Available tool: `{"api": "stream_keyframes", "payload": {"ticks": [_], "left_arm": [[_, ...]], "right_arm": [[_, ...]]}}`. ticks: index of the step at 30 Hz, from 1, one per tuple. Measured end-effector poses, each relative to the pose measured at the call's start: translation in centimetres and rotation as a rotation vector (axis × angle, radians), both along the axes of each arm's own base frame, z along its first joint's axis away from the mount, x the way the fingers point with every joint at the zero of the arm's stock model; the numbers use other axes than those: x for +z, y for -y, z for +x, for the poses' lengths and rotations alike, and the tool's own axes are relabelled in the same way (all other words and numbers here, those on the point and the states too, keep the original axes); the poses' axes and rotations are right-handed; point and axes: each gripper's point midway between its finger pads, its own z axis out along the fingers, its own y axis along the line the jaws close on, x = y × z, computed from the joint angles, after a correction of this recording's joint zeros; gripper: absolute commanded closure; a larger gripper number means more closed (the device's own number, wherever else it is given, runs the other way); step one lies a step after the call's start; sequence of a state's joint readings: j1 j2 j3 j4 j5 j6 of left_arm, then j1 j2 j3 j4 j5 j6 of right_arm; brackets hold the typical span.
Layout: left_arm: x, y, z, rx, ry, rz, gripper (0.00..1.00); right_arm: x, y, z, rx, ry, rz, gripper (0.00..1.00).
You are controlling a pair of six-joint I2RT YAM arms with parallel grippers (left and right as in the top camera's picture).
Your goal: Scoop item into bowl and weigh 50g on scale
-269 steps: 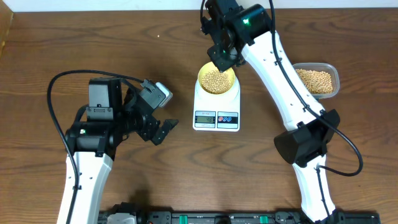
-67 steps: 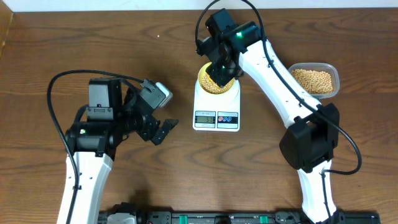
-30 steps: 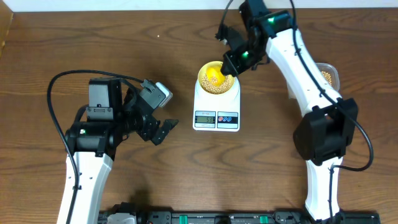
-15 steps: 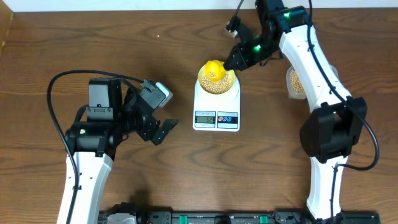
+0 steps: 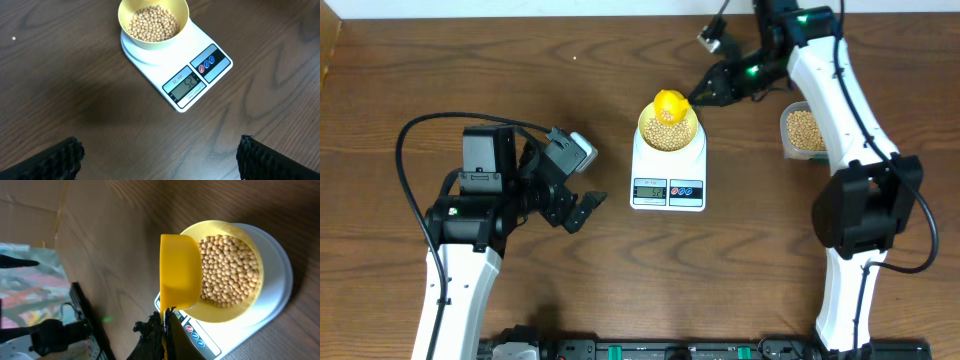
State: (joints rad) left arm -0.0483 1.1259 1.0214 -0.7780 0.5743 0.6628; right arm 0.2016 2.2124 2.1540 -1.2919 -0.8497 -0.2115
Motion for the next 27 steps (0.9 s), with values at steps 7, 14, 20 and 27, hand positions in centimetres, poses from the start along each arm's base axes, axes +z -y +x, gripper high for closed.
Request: {"api": "stream_keyframes", "payload": {"ticks": [7,14,20,27], "left_arm": [[0.0,0.0,0.0,0.000,0.000,0.000,0.00],[0.0,0.0,0.0,0.000,0.000,0.000,0.01],[0.0,0.0,0.0,0.000,0.000,0.000,0.01],[0.0,0.0,0.0,0.000,0.000,0.000,0.01]], "right_arm": [[1.4,3.6,0.9,-0.080,-0.011,0.033,0.99],[4.6,9.0,1.1,-0.199,0.015,0.047,0.99],[6.7,15.0,0.0,-0.324,0.009,0.035,0.99],[4.9,21.2,-2.1,-0.449,-0.085,-0.145,0.99]]}}
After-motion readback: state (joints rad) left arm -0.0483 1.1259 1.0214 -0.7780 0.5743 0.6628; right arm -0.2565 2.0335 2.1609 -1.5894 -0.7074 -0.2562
